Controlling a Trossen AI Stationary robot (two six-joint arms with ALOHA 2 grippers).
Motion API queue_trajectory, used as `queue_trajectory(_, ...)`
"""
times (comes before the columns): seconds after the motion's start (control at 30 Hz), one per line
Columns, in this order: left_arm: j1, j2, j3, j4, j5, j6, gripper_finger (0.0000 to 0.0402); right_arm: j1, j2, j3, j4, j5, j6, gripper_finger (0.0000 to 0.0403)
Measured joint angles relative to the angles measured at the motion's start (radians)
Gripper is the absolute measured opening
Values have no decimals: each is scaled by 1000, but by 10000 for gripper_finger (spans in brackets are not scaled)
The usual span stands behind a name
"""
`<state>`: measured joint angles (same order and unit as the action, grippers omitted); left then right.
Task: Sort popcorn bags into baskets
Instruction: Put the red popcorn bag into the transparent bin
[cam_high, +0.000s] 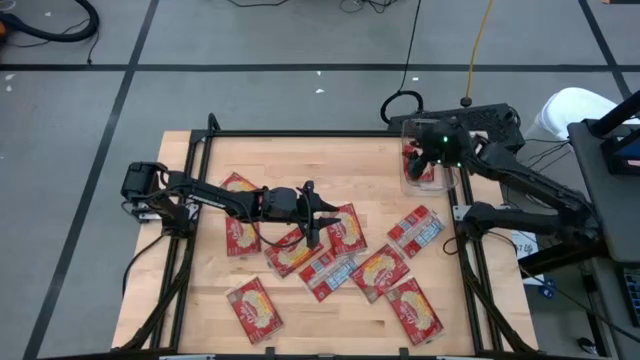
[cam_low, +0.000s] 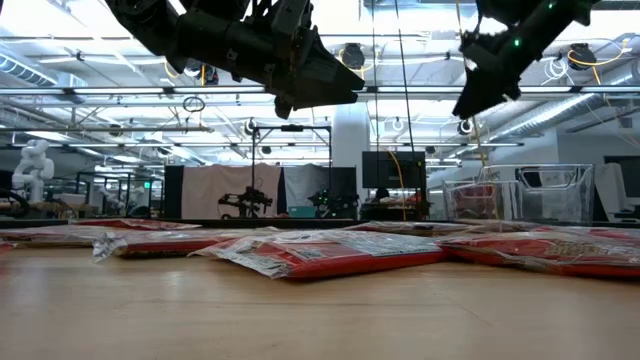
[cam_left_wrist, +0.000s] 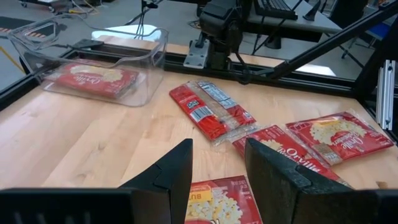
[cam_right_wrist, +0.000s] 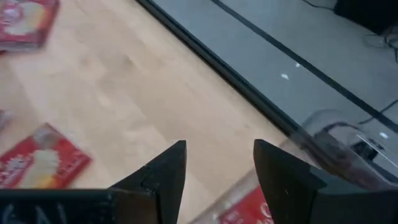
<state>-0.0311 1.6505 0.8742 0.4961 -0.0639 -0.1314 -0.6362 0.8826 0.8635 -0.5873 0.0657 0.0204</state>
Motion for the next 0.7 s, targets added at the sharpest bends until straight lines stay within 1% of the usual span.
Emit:
queue_trajectory(0.07, 0, 0, 0, 0, 0, -11, 150, 83, 0, 0, 12, 42, 41, 178)
queue_trajectory(0.13, -1, 0, 0, -1, 0, -21, 149, 177, 6, -9, 59, 67, 71, 178)
queue_trajectory(0.3, -12, 0, 0, -39, -7, -56, 149, 409, 14, -140, 318, 69, 72, 178)
queue_trajectory(0.4, -25, 0, 0, -74, -47, -73, 149, 530, 20, -228, 460, 99, 76, 178)
queue_trajectory(0.53, -39, 0, 0, -117, -102, -93, 149, 674, 62, -303, 578, 195, 114, 178)
queue_trajectory(0.7, -43, 1, 0, -111, -122, -109, 149, 827, 193, -313, 595, 334, 248, 178)
